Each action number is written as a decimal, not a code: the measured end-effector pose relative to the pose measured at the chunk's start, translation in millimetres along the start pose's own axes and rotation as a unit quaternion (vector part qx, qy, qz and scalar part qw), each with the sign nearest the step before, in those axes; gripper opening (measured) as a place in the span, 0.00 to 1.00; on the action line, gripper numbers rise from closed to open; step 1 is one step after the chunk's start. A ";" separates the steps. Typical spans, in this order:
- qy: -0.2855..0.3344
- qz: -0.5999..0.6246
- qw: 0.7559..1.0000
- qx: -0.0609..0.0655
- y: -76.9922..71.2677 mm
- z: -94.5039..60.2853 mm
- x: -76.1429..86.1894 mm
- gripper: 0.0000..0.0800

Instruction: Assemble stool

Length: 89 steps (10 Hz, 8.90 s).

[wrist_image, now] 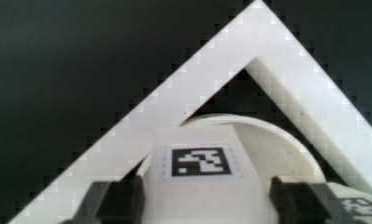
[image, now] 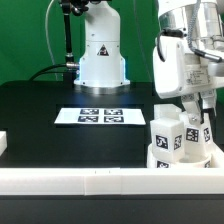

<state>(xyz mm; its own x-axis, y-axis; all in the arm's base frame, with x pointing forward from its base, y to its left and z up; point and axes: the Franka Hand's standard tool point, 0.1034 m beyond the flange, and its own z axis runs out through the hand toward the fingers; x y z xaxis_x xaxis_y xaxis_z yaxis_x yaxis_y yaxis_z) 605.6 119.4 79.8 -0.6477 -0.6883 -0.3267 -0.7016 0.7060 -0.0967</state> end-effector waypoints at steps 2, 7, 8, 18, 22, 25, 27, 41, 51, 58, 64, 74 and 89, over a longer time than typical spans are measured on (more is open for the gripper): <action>-0.001 0.013 1.000 -0.008 -0.4 -0.2 0.7 0.42; -0.013 -0.012 1.000 -0.009 -1.6 -9.6 -4.3 0.78; -0.019 -0.021 1.000 -0.009 -2.2 -17.2 -9.0 0.80; -0.013 -0.488 0.872 -0.029 -7.5 -24.5 -24.4 0.81; -0.014 -0.595 0.803 -0.026 -8.5 -24.3 -22.8 0.81; -0.014 -0.665 0.746 -0.030 -7.3 -23.9 -22.7 0.81; -0.005 -0.788 0.612 -0.069 -1.2 -22.8 -26.1 0.81; -0.017 -0.985 0.134 -0.111 -2.6 -6.8 -10.9 0.81; -0.017 -0.982 0.148 -0.119 -1.0 2.1 -2.5 0.42; 0.000 -0.951 0.286 -0.120 -1.4 2.0 -2.2 0.42; 0.036 -0.825 0.552 -0.114 -2.3 2.1 -0.3 0.42; 0.075 -0.541 0.833 -0.088 0.1 1.6 -0.7 0.42; 0.019 -0.024 0.999 -0.017 -5.3 2.2 5.1 0.42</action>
Offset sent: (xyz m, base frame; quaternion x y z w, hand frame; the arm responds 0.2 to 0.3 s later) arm 0.0000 0.0000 0.0000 0.0000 0.0000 0.1938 0.9810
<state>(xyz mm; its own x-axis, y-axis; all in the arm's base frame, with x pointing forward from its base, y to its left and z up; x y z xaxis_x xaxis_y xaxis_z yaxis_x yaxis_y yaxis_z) 606.7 112.6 76.6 -0.6241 -0.7272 -0.2859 -0.7411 0.6668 -0.0784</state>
